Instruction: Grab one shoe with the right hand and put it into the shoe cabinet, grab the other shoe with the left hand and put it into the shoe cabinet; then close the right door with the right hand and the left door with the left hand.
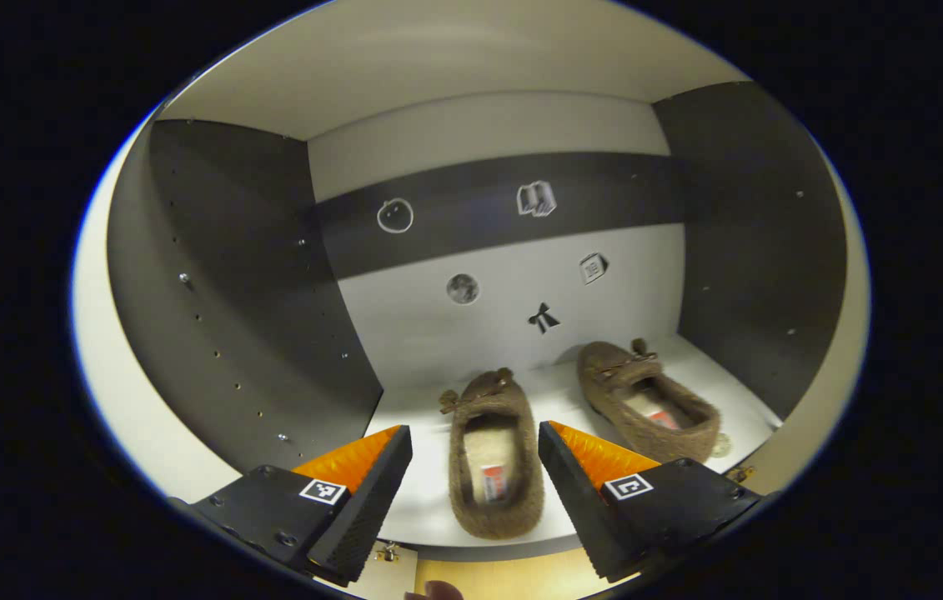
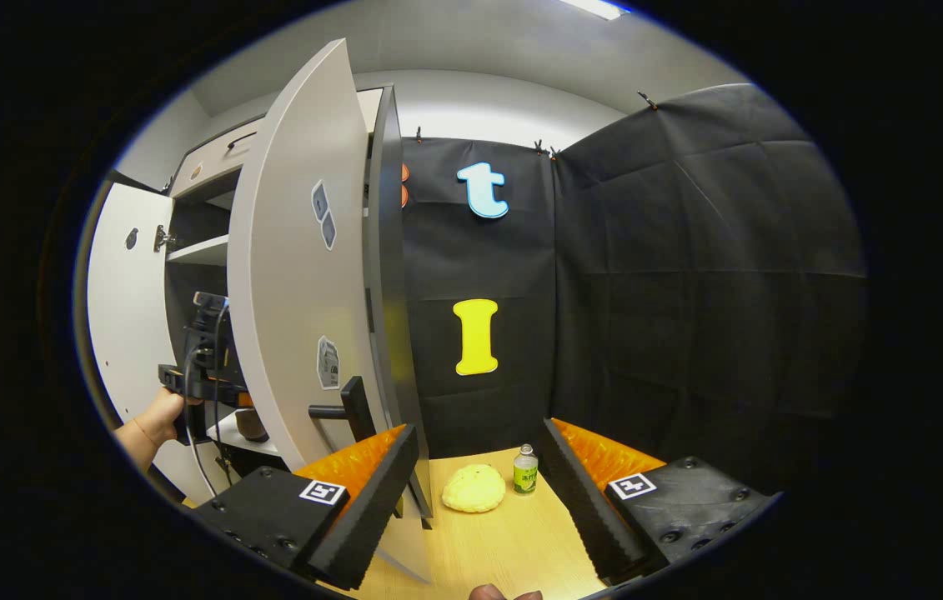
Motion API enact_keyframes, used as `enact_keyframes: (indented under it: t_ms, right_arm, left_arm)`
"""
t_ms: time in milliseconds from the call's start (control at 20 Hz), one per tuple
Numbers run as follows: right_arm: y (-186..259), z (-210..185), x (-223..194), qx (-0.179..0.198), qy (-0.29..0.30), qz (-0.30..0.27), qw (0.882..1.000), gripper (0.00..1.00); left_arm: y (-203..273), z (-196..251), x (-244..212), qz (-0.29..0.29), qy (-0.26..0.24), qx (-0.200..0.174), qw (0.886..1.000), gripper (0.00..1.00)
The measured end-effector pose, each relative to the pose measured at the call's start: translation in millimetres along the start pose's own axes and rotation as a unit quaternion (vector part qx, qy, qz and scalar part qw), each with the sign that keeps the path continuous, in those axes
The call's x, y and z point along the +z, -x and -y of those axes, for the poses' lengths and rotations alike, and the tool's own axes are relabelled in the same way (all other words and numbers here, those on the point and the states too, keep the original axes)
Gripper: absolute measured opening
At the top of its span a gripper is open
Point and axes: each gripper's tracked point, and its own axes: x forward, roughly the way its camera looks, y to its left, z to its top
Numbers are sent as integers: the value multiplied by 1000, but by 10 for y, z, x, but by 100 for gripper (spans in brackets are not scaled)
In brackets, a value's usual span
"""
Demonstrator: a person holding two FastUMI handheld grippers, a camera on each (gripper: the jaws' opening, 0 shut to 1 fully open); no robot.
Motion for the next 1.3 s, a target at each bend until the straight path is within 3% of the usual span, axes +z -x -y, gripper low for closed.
enact_keyframes:
  t_ms: [250,450,750,800,950,1300]
  right_arm:
    - [-8,-122,-25,12,-6,-5,1000,98]
    - [21,-162,-28,4,-5,0,1000,97]
    - [84,-345,-45,7,-3,4,1000,97]
    - [91,-402,-47,12,-2,4,1000,97]
    - [127,-497,-62,17,2,4,1000,96]
    - [163,-855,-107,41,-5,-3,999,97]
  left_arm:
    - [743,114,271,80,39,-20,996,96]
    - [1335,58,231,118,45,-13,992,97]
    - [2148,2,-191,130,55,-24,990,100]
    - [2264,-34,-257,132,54,-24,989,96]
    - [2606,-225,-470,139,47,0,989,96]
    - [3239,-456,-833,122,78,8,989,96]
